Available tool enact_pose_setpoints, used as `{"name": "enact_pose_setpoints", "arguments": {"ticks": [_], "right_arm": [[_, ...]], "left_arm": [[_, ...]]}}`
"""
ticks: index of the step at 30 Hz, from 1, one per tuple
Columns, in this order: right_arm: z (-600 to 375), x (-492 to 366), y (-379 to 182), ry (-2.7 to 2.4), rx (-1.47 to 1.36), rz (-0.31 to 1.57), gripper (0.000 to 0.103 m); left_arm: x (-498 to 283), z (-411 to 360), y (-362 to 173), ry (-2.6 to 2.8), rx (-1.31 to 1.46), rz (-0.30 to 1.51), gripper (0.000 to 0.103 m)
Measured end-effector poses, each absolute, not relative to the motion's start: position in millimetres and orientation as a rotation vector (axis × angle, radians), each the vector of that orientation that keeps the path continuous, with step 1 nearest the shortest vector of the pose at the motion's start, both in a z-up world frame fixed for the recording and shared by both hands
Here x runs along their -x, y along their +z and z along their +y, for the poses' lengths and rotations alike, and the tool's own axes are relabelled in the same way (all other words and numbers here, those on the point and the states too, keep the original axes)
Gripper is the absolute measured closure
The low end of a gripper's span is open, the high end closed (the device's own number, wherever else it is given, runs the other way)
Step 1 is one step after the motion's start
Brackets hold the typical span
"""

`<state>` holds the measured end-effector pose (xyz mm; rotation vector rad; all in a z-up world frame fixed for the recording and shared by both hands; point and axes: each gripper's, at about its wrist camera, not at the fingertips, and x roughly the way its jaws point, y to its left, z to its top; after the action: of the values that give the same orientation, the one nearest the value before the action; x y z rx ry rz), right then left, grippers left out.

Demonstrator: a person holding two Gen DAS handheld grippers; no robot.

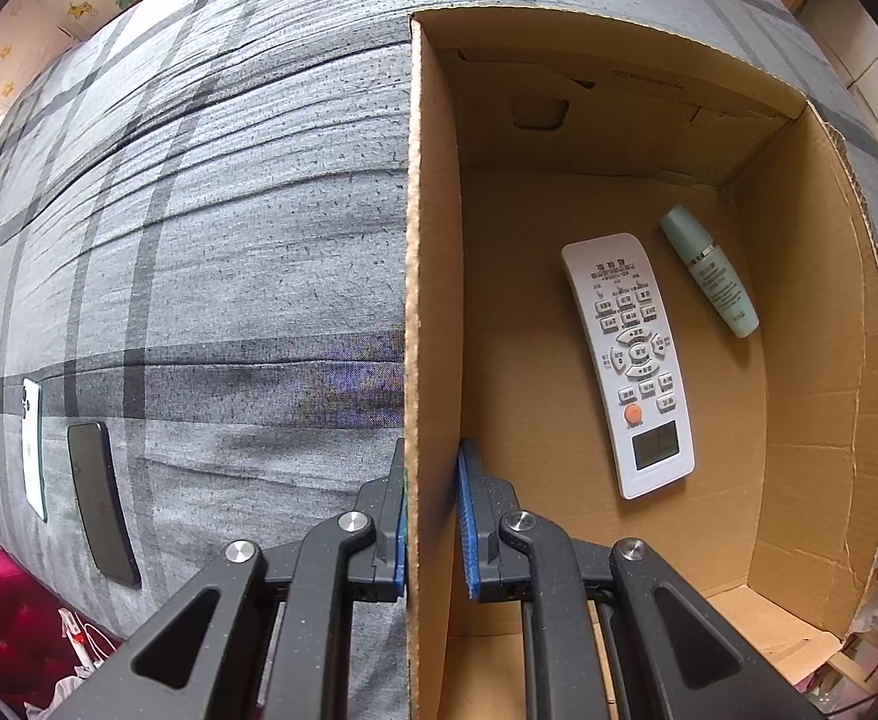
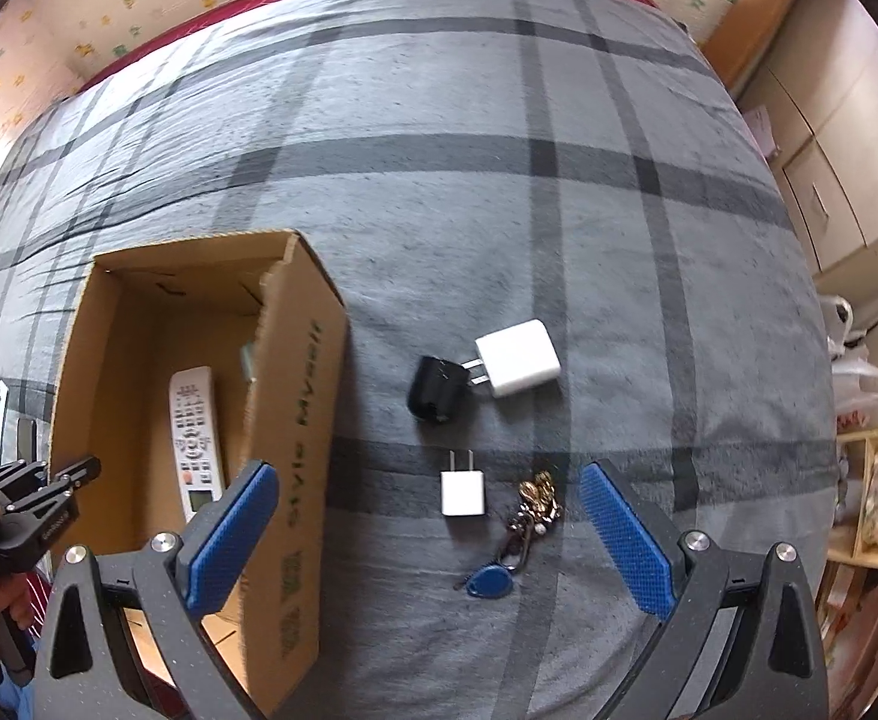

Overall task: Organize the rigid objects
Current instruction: 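Withdraw the right gripper toward the remaining chargers and keys, then lower the right gripper onto the brass keyring and close on it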

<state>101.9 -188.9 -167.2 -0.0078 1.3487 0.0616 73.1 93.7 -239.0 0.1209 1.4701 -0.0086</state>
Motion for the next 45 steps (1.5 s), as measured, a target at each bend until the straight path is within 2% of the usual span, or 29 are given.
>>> {"name": "enact_pose_setpoints", "arguments": {"ticks": [15,34,39,41,45], "right_arm": [[-226.3,-85.0,-203.2,-0.022,-0.024,1.405,0.000],[-264.3,-83.0,-287.3,-0.134,-0.020,1.546,0.002],[-266.7,-90.2,-304.0,-0.143,-0.010,1.563,0.008],[-271.2,-96.1,-312.7,-0.147,-0.023,1.578,0.020],[-274.5,-101.3,-321.9,-0.136,-0.057,1.591,0.031]], "left_arm": [[-72.8,93.1,-238.3,-0.008,-0.128,1.469,0.089],[-72.7,90.9,-238.1,0.001,-0.137,1.467,0.089],[-72.5,89.3,-237.1,0.004,-0.137,1.468,0.089],[-72.5,89.5,-237.0,0.004,-0.137,1.468,0.089],[-72.7,90.7,-237.0,0.006,-0.132,1.469,0.089]]}}
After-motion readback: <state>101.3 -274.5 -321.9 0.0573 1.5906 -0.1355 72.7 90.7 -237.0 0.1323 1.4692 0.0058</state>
